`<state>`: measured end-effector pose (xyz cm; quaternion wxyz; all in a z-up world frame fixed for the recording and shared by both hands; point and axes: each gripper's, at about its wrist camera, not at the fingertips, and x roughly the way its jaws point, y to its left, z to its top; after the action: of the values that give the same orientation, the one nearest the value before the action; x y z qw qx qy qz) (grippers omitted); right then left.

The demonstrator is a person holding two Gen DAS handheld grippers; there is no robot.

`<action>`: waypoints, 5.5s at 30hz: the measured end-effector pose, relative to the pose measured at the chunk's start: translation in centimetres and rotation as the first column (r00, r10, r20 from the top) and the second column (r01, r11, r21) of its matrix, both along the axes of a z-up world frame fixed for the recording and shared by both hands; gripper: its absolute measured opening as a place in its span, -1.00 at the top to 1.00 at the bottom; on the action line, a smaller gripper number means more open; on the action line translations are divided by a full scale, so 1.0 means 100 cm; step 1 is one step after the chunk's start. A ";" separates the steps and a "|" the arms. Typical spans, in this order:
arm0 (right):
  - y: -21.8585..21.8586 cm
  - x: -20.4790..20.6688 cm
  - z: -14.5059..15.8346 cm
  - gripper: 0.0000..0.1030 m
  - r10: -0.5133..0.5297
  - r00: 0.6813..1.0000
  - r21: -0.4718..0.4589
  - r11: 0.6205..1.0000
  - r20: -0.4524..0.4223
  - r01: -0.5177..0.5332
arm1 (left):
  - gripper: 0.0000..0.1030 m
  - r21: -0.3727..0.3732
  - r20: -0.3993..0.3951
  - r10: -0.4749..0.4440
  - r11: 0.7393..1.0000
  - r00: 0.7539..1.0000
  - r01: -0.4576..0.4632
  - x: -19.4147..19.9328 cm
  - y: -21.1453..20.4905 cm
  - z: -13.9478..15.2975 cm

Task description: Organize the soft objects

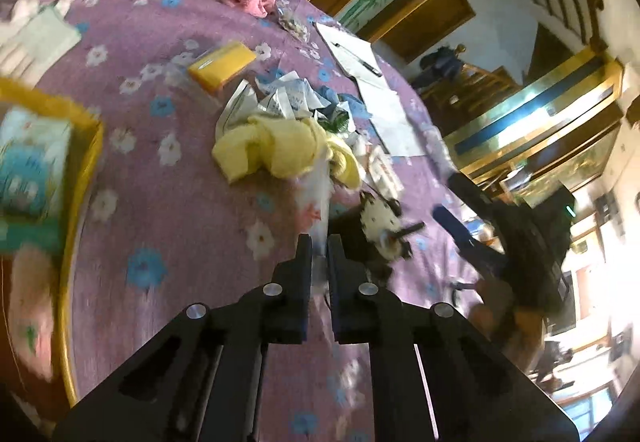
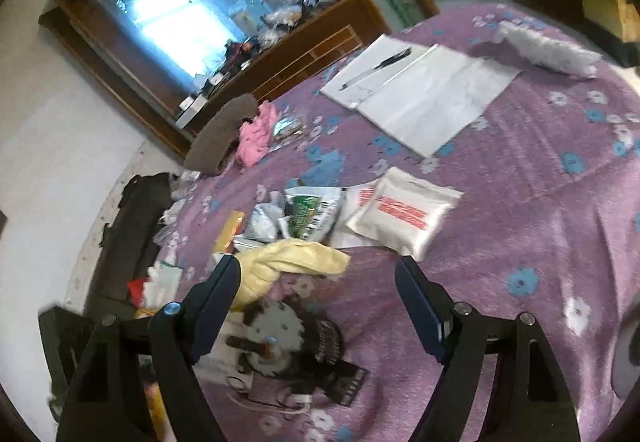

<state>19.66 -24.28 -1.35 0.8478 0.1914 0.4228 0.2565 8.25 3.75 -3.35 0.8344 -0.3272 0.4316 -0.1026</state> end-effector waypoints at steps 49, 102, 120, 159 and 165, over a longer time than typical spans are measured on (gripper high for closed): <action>-0.019 0.029 -0.024 0.95 0.037 0.999 -0.030 0.999 0.002 -0.037 | 0.07 0.440 -0.267 -0.130 0.865 0.955 0.241 0.084 -0.028 -0.032; -0.002 0.029 -0.047 -0.31 0.062 0.995 -0.191 0.979 -0.077 -0.076 | 0.96 0.792 0.023 -0.102 0.609 0.995 0.044 -0.007 -0.050 -0.001; 0.017 0.073 -0.048 -0.61 0.027 1.000 -0.359 0.933 0.007 -0.023 | 0.95 0.480 -0.115 -0.121 0.862 0.986 0.162 0.001 -0.015 -0.003; 0.011 0.056 -0.026 0.21 0.024 0.990 -0.427 0.904 0.138 0.037 | 0.48 0.703 -0.192 -0.176 0.661 0.965 0.261 0.059 -0.040 -0.028; 0.013 0.054 -0.025 0.21 0.039 0.990 -0.421 0.907 0.136 0.022 | -0.61 0.632 -0.222 -0.127 0.736 0.967 0.242 0.058 -0.022 -0.031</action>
<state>25.05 -22.96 -3.89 0.8957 -0.0168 0.4080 0.1759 14.09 1.53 -6.47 0.8430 0.0224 0.5375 -0.0005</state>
